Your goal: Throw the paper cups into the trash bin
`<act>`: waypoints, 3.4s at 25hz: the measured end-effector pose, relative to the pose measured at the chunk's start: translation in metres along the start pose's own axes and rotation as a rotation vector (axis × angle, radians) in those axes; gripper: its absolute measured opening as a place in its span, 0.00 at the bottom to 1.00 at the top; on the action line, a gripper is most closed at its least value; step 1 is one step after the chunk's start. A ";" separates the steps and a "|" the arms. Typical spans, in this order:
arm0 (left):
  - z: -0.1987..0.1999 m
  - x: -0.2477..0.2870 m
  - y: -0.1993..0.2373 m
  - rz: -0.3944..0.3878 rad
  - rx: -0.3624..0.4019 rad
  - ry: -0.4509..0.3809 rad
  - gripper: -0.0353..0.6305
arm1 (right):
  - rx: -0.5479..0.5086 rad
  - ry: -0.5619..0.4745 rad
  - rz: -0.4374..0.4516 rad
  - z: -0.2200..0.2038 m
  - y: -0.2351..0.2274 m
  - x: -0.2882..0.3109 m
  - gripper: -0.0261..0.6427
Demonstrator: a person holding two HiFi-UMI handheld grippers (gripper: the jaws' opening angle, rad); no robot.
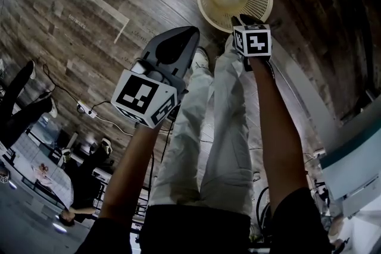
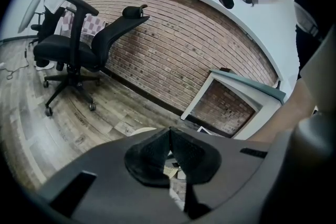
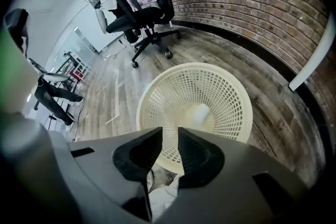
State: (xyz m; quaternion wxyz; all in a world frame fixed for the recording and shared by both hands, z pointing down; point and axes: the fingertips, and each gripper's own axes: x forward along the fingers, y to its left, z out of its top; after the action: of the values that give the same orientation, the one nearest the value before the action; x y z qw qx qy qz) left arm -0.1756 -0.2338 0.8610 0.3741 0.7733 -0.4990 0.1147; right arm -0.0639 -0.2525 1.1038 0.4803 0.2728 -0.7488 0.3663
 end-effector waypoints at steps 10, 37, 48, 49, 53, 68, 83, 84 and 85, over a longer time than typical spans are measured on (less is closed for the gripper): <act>0.008 -0.010 -0.015 -0.028 -0.025 -0.011 0.06 | 0.021 -0.075 0.028 0.007 0.018 -0.037 0.07; 0.141 -0.098 -0.107 -0.063 0.109 -0.133 0.06 | 0.031 -0.564 0.150 0.133 0.135 -0.346 0.05; 0.216 -0.152 -0.165 -0.098 0.182 -0.231 0.06 | -0.048 -0.723 0.161 0.178 0.186 -0.481 0.05; 0.224 -0.157 -0.170 -0.099 0.186 -0.244 0.06 | -0.055 -0.737 0.160 0.183 0.188 -0.492 0.05; 0.251 -0.175 -0.184 -0.110 0.215 -0.292 0.06 | -0.085 -0.794 0.149 0.200 0.198 -0.530 0.05; 0.314 -0.265 -0.216 -0.119 0.312 -0.431 0.06 | -0.222 -0.960 0.107 0.223 0.270 -0.634 0.05; 0.347 -0.315 -0.256 -0.173 0.428 -0.561 0.06 | -0.298 -1.050 0.140 0.222 0.324 -0.682 0.05; 0.347 -0.316 -0.259 -0.178 0.427 -0.565 0.06 | -0.300 -1.052 0.138 0.221 0.324 -0.684 0.05; 0.348 -0.317 -0.261 -0.182 0.426 -0.570 0.06 | -0.301 -1.054 0.137 0.220 0.325 -0.685 0.05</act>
State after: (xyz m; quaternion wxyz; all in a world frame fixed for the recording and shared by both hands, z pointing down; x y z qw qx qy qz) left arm -0.1702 -0.1997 0.3240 0.0594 0.8759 -0.4773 -0.0379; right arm -0.1579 -0.2026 0.3214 0.0491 0.2981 -0.9481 0.0995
